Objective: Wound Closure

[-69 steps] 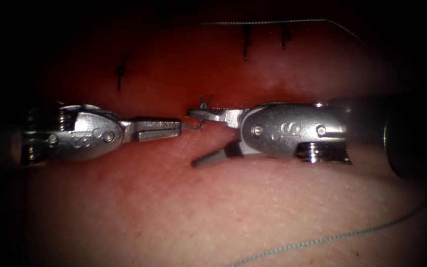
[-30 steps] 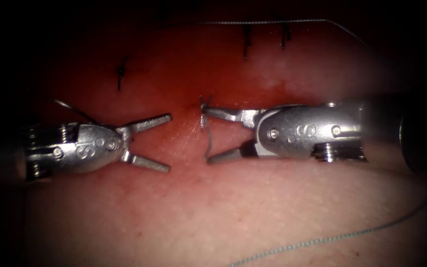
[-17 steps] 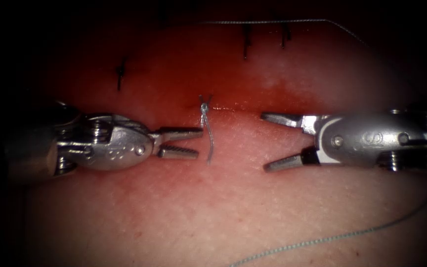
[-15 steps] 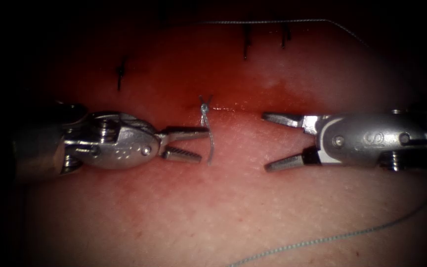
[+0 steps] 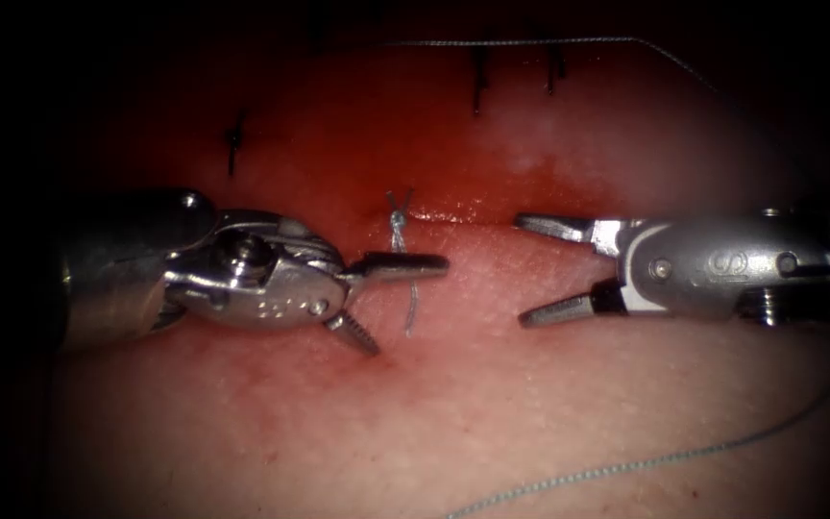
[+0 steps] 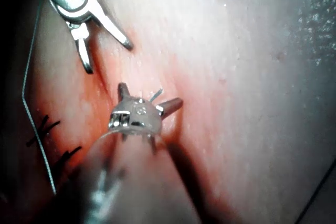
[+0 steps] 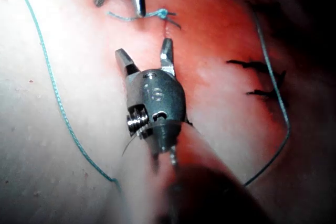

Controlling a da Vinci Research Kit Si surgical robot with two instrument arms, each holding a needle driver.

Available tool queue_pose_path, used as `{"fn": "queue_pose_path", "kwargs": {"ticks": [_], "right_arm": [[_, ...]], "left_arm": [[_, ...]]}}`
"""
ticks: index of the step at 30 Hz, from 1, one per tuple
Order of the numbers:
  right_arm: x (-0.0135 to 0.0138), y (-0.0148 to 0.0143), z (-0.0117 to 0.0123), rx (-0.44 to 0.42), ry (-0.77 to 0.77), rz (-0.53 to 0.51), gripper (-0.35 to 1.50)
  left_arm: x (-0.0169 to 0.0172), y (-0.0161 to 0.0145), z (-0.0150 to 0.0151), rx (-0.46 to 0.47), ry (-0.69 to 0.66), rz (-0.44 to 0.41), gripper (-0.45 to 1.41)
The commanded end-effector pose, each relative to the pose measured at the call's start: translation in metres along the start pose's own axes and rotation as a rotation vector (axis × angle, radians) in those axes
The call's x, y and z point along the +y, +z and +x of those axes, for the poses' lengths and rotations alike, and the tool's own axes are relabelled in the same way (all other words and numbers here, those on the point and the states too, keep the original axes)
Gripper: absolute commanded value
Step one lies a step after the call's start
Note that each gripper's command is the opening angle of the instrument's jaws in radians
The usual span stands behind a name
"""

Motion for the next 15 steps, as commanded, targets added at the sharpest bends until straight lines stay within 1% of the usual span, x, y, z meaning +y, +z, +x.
{"fn": "queue_pose_path", "kwargs": {"ticks": [1,2,3,4,5,6,7,10,11,14,15], "right_arm": [[0.0,0.0011,0.0,0.004,0.002,0.002,1.15],[0.0,0.0011,0.0,0.002,0.002,-0.001,1.13],[0.0,0.0012,0.0,0.002,0.002,-0.001,1.13],[0.0,0.0012,0.0,0.002,0.002,-0.001,1.11],[0.0,0.0012,0.0,0.002,0.002,-0.001,1.11],[0.0,0.0012,0.0,0.004,0.002,-0.003,1.11],[0.0,0.0012,0.0,0.004,0.002,-0.003,1.11],[0.0,0.0012,0.0,0.004,0.008,-0.003,1.11],[0.0,0.0012,0.0,0.004,0.008,-0.003,1.11],[0.0,0.0011,0.0,0.005,0.008,-0.003,1.1],[0.0,0.0011,0.0,0.009,0.009,-0.002,1.1]], "left_arm": [[-0.0007,0.0006,-0.0004,0.0,0.0,0.0,0.56],[-0.0008,0.0007,-0.0005,-0.001,-0.001,0.0,0.41],[-0.0009,0.0009,-0.0006,0.0,0.004,0.001,0.31],[-0.001,0.0011,-0.0006,-0.005,0.003,-0.001,0.31],[-0.0011,0.0014,-0.0006,-0.01,0.009,-0.007,0.36],[-0.0013,0.0017,-0.0007,-0.021,0.008,-0.018,0.52],[-0.0014,0.0019,-0.0007,-0.023,0.007,-0.026,0.57],[-0.0017,0.0024,-0.0006,-0.035,0.005,-0.057,0.61],[-0.0018,0.0025,-0.0006,-0.04,0.005,-0.069,0.57],[-0.0017,0.0024,-0.0007,-0.058,0.014,-0.101,0.12],[-0.0016,0.0024,-0.0007,-0.06,0.009,-0.11,-0.06]]}}
